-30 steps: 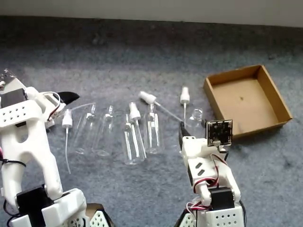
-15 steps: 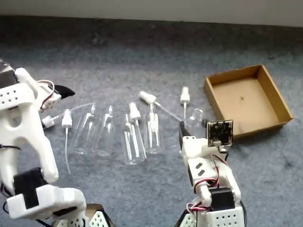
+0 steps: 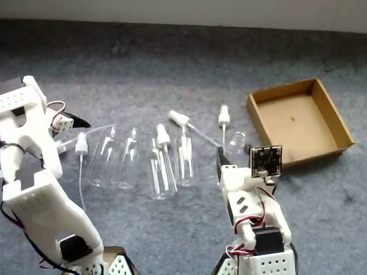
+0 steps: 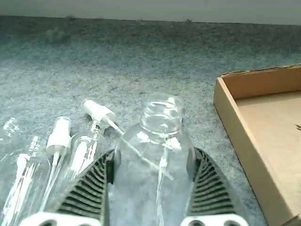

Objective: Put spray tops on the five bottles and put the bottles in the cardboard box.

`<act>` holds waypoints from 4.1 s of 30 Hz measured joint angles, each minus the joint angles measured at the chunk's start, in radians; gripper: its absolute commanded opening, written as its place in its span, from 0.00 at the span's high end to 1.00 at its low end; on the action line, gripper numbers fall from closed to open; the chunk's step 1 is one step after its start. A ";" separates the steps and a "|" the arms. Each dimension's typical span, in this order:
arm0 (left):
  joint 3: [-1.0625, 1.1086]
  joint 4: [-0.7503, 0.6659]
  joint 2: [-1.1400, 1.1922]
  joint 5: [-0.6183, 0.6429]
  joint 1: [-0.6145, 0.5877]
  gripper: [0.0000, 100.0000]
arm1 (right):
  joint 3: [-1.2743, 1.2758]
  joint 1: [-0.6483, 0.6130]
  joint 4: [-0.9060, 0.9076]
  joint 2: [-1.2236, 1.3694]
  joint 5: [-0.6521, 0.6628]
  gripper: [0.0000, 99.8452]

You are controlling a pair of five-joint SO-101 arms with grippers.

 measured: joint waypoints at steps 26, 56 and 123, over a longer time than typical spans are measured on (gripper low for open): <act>-0.278 -0.075 0.342 0.009 -0.120 0.64 | 0.035 0.000 0.009 -0.006 0.000 0.96; -0.480 -0.075 0.382 -0.025 -0.121 0.98 | 0.035 0.000 0.009 -0.006 0.000 0.96; -0.417 -0.054 0.384 -0.428 -0.048 0.97 | 0.035 0.000 0.009 -0.006 0.000 0.96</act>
